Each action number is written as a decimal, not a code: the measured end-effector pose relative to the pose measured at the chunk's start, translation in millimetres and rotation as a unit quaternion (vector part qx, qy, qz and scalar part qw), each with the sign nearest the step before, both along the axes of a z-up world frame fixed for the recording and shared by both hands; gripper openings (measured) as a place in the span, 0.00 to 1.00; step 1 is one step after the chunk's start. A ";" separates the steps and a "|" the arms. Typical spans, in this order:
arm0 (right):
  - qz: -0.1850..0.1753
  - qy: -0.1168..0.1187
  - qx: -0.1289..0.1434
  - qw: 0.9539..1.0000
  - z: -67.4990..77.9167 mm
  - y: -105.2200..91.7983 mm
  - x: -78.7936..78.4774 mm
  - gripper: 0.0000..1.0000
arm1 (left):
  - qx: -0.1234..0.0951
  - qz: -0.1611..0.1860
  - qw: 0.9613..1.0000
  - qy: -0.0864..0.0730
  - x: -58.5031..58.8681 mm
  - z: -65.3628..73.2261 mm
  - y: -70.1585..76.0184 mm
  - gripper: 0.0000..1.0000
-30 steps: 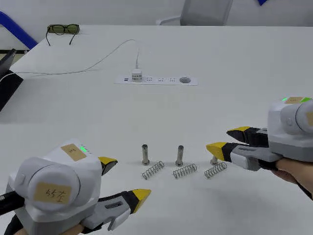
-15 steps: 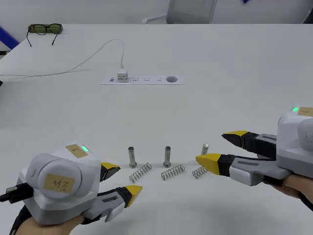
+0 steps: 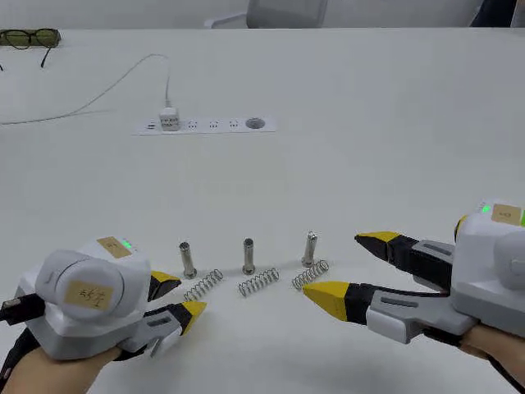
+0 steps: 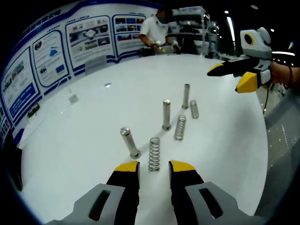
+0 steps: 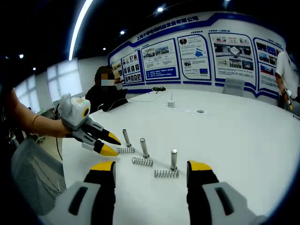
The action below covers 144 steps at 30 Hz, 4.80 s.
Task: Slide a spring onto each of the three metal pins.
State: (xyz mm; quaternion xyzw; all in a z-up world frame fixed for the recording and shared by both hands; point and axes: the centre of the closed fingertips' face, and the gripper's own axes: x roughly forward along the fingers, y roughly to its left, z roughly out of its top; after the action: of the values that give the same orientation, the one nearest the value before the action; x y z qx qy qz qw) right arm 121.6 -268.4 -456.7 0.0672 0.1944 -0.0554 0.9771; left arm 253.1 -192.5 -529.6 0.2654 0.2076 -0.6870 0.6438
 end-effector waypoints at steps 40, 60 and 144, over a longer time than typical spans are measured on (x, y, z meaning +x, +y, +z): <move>-0.023 -0.023 0.061 0.998 6.4 12.1 -6.8 0.60 | 0.001 -0.027 0.999 0.032 -17.1 10.1 2.8 0.10; 0.023 -0.082 0.134 0.987 38.0 46.1 26.8 0.50 | -0.148 -0.030 0.985 0.086 -48.3 82.8 15.8 0.10; 0.092 -0.106 0.072 0.988 58.6 58.9 113.7 0.11 | -0.137 0.022 0.987 0.082 -49.1 71.5 38.0 0.57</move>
State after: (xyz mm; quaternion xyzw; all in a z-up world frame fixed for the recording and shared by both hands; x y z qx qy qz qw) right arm 235.3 -209.5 -398.1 0.1243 0.0990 0.0562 0.9857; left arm 204.0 -154.5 -458.1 0.1135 0.1693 -0.7141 0.6697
